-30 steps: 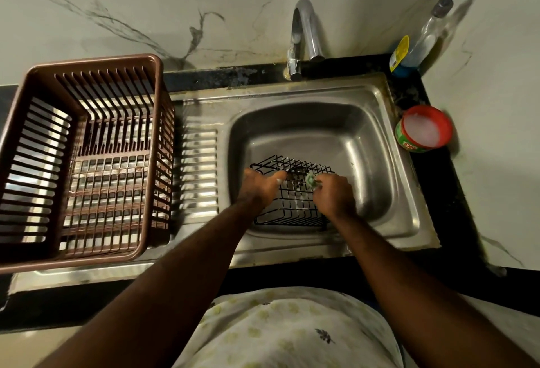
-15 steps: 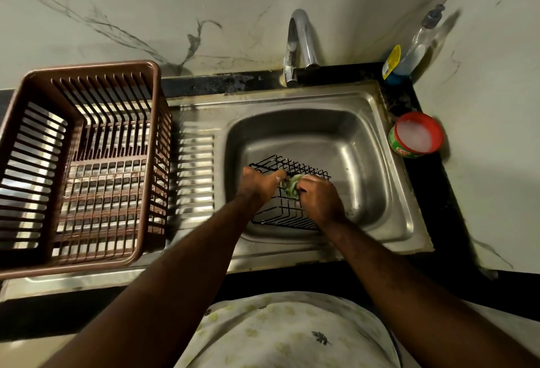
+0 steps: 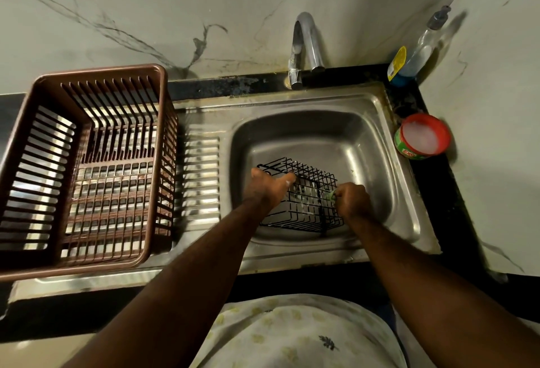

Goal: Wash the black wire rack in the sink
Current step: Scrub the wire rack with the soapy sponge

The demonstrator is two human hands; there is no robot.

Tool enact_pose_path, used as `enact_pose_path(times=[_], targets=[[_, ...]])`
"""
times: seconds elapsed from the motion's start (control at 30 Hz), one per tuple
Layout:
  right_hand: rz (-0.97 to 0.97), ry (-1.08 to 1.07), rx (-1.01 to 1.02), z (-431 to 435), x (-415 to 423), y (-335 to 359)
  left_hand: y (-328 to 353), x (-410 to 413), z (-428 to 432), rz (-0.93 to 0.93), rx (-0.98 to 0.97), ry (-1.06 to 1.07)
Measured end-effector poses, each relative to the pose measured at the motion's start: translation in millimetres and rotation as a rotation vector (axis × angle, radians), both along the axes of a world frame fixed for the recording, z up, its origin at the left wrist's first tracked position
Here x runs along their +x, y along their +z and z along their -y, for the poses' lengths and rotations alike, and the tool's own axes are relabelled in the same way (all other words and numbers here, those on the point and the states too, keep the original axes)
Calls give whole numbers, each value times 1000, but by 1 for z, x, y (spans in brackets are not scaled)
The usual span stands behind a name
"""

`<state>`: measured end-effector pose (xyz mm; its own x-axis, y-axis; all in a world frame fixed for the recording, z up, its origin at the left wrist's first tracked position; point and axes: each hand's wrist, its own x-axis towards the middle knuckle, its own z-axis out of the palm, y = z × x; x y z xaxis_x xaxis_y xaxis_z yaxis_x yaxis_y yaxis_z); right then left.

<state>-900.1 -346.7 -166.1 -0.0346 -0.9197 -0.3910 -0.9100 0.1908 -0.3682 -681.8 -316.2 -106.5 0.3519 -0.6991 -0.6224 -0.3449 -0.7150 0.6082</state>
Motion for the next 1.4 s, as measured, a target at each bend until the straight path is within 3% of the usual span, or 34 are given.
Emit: enact_pose_path(times=[0.23,0.43,0.67,0.87,1.07,1.17,1.27,1.4], targets=[[91,-102,-98,-7,25,13,-3,-2,6,-17,10,23],[317,38,-337,-30,68,42,-13,-2,9,-36,39,88],[458,93,-312,-31,70,51,-14,2,4,11,57,-65],[380,-416,-217,-6,23,19,-14,11,8,-101,90,-62],[303,-278,-147,-6,26,6,-15,9,5,-197,48,-6],[286,-204,-161,-11,33,-5,-19,6,3,-116,-26,-21],[282,-231,-189,-13,32,-9,-17,1,6,-104,-74,134],[329,-232,-160,-12,39,-1,-18,-5,12,98,-12,165]])
